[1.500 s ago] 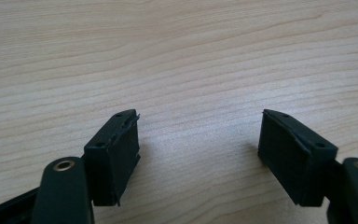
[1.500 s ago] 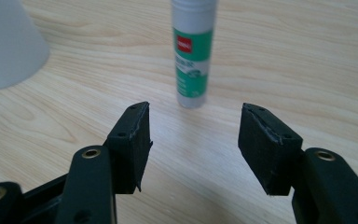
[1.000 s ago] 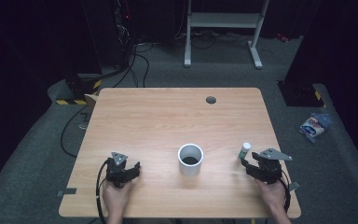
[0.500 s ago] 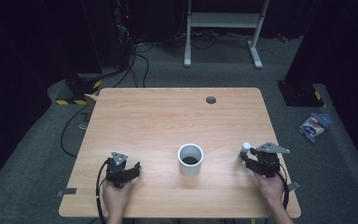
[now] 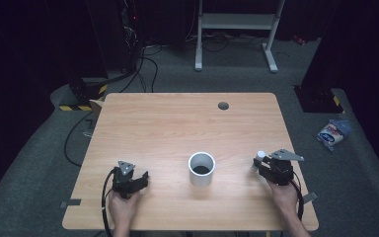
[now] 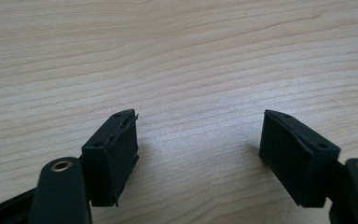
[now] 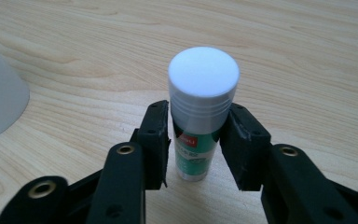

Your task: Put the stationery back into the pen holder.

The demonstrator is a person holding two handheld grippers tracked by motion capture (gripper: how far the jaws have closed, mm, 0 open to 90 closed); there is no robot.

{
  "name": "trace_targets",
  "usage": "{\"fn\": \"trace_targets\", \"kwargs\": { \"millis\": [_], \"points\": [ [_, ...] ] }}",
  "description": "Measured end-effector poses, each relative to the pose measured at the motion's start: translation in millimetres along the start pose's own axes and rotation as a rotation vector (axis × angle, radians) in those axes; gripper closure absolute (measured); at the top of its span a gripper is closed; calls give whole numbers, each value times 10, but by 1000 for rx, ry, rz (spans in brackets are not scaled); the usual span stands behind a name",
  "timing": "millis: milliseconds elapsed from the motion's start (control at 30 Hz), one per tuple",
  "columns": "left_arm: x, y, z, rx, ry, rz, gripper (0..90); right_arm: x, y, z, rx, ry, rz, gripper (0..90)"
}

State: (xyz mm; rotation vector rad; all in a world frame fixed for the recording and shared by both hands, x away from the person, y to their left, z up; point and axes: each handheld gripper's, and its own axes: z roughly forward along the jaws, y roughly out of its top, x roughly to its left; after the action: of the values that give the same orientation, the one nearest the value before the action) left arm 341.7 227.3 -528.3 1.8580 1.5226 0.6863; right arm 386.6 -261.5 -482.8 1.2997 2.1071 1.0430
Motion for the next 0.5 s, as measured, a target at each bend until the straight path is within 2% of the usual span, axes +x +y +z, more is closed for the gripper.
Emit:
{"fn": "trace_targets", "kwargs": {
  "millis": [200, 500],
  "points": [
    [3, 3, 2, 1, 0, 0, 278, 10, -2, -4, -3, -7, -24, 645],
    [4, 4, 4, 0, 0, 0, 277, 32, 26, -46, -16, 6, -27, 647]
  ]
}}
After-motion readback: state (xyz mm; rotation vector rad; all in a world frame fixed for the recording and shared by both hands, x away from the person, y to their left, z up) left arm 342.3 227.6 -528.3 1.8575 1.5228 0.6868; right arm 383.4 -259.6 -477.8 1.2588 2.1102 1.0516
